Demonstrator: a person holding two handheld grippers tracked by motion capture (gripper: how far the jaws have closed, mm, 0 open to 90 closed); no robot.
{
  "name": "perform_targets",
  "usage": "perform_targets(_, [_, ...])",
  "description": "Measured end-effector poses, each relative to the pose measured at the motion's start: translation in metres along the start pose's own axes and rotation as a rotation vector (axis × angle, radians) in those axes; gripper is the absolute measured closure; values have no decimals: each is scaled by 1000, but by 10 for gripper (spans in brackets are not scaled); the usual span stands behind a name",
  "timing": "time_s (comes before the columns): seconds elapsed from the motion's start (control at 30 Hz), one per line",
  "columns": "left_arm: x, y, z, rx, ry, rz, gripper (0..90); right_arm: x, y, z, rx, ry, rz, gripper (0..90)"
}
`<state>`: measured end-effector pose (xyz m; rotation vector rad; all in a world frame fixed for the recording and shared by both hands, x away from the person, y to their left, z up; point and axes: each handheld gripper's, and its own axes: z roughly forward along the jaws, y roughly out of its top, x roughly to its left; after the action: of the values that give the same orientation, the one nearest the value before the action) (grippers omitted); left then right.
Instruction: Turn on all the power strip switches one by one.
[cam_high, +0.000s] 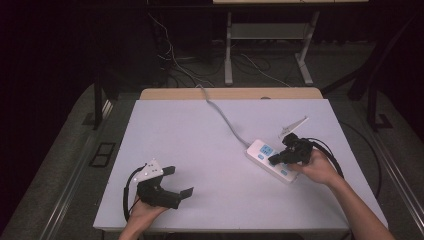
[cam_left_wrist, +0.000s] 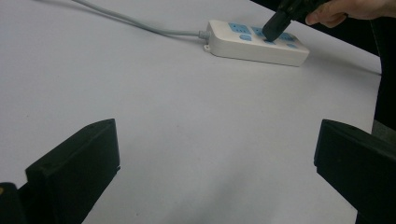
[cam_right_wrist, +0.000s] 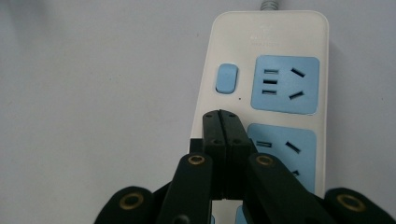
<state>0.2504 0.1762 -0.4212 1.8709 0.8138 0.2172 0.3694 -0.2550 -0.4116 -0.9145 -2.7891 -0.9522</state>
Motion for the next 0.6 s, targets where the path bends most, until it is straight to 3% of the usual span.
perform_targets(0.23, [-1, 0, 0, 1, -2, 2, 0, -2, -1, 2, -13, 16, 1, 900])
perform_targets(0.6, [0, 0, 0, 1, 1, -2, 0, 1, 1, 2, -1, -3, -19, 900])
